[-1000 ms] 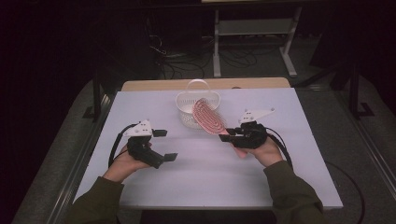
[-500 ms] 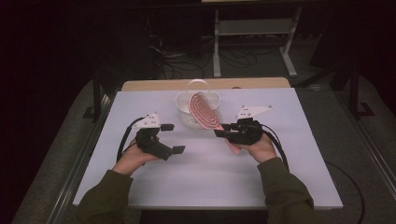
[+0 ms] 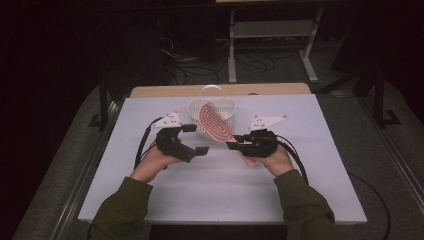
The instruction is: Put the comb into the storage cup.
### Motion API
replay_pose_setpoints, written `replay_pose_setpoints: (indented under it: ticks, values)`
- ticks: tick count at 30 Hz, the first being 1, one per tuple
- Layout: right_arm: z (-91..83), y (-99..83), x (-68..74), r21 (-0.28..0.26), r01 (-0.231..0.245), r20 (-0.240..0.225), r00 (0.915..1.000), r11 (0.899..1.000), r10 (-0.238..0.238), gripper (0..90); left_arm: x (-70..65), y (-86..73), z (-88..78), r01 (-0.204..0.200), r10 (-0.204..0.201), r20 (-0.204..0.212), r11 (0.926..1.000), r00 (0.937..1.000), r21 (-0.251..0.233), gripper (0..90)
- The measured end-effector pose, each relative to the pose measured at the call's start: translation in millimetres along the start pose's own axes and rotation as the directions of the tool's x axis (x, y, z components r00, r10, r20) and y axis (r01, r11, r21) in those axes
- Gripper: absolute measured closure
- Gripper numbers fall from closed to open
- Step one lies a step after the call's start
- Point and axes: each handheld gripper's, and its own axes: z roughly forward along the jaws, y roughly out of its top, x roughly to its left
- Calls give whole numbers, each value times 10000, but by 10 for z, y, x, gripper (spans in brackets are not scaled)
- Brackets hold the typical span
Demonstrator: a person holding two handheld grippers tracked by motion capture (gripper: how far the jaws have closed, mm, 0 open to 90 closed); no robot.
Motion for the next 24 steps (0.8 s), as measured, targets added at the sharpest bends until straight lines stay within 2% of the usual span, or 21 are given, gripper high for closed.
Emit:
replay_pose_setpoints:
  ticks: [5,10,16,24]
  values:
    - [54,2,31,15,109,-149,9998,9999,-108,683,-21,36,70,49,-48,36,9997,10000,-219,0]
    - [56,11,74,19,240,-155,9996,9997,-240,683,-56,44,87,33,-33,11,9998,10000,-188,0]
    - [50,2,88,-22,275,-122,9995,9996,-275,683,-67,61,57,221,-228,-186,9991,9996,-351,0]
    - [102,-18,126,155,459,-77,9989,9988,-458,683,-54,76,-1,474,-491,-232,9967,9985,-662,0]
